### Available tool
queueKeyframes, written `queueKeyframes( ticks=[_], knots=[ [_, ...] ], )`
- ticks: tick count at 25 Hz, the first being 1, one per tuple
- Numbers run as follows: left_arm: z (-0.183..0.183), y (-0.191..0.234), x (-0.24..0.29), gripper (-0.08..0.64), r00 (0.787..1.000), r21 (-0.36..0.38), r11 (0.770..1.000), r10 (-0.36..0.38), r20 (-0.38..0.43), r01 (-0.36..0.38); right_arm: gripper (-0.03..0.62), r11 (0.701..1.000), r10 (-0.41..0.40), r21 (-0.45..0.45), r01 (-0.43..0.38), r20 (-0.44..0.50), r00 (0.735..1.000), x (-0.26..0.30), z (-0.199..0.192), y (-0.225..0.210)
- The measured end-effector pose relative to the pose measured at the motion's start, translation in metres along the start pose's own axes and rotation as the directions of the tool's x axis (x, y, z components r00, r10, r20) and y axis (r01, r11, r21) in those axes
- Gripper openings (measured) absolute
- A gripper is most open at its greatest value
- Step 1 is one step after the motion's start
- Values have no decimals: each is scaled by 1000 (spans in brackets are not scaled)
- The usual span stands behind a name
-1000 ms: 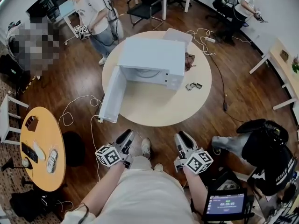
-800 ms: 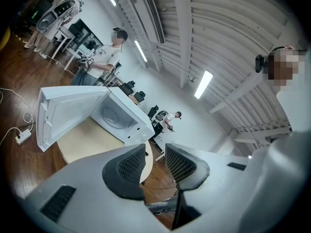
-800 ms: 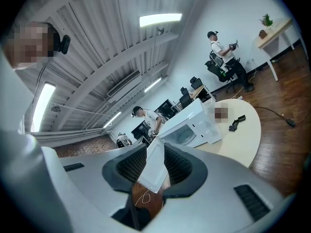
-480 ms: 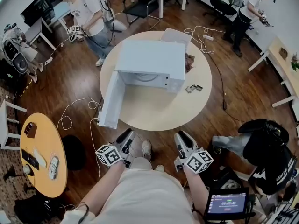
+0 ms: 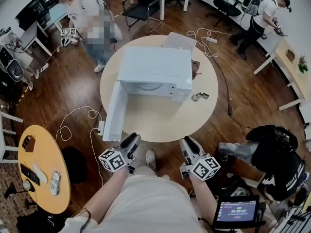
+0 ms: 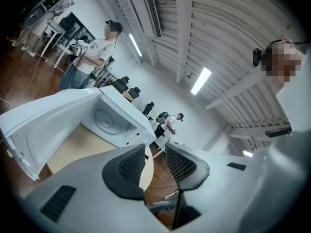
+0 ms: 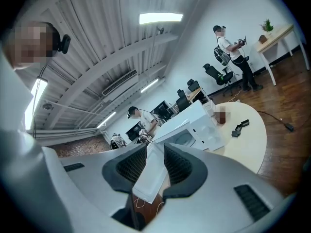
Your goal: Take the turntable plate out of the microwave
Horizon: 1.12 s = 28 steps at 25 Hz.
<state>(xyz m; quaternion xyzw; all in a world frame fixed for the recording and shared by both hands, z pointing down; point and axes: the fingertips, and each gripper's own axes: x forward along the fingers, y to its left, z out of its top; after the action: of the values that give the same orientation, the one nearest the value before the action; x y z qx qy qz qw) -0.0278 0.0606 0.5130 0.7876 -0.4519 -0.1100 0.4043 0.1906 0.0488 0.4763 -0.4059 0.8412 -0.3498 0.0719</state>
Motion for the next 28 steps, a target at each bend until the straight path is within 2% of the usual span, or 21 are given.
queueKeyframes(
  ticks=[9, 20, 28],
  knots=[
    [25, 17, 23, 126, 998, 8, 998, -57, -36, 57, 98, 999, -37, -1, 37, 24, 999, 34, 3, -1],
    [58, 41, 41, 126, 996, 26, 996, -84, -41, 85, 98, 999, -38, -10, 39, 60, 997, 77, 10, 6],
    [66, 49, 47, 126, 994, 18, 994, -104, -45, 105, 98, 998, -62, -22, 63, 58, 996, 86, 12, 5]
  ],
)
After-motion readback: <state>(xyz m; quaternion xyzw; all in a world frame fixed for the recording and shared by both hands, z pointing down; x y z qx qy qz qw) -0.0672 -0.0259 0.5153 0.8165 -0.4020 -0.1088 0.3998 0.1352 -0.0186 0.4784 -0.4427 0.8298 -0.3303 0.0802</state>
